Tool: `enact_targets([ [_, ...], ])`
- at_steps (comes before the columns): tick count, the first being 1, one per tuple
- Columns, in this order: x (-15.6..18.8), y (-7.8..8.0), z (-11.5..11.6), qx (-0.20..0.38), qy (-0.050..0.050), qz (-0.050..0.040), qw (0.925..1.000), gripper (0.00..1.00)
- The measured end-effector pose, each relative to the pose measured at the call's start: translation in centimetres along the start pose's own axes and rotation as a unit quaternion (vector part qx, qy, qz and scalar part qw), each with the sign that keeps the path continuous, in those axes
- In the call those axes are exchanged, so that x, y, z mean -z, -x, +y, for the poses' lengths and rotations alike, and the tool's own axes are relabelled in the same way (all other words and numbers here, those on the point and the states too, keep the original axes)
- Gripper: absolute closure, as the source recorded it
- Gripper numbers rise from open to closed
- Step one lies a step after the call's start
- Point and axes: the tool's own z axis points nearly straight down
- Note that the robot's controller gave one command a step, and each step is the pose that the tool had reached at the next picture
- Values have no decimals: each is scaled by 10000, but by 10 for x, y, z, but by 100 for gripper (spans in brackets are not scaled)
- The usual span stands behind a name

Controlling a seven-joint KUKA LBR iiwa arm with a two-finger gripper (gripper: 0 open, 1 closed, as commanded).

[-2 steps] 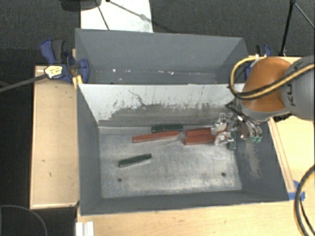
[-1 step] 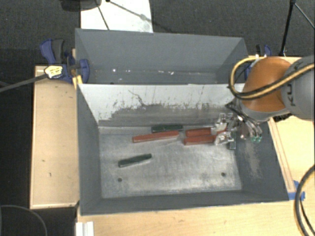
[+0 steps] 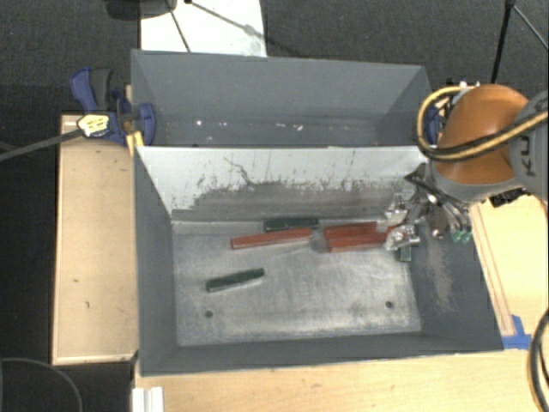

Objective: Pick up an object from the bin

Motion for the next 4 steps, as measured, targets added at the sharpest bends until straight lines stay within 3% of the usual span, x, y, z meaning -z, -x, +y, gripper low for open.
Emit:
enact_targets([
  [1,101,-1,2,72,-4,-14,10000,0],
  [2,102,0,2,77,-5,-20,10000,0],
  [3,62,-5,13,191,-18,-52,9998,0],
  [4,-7,-12,3,557,-8,-28,9984,0],
])
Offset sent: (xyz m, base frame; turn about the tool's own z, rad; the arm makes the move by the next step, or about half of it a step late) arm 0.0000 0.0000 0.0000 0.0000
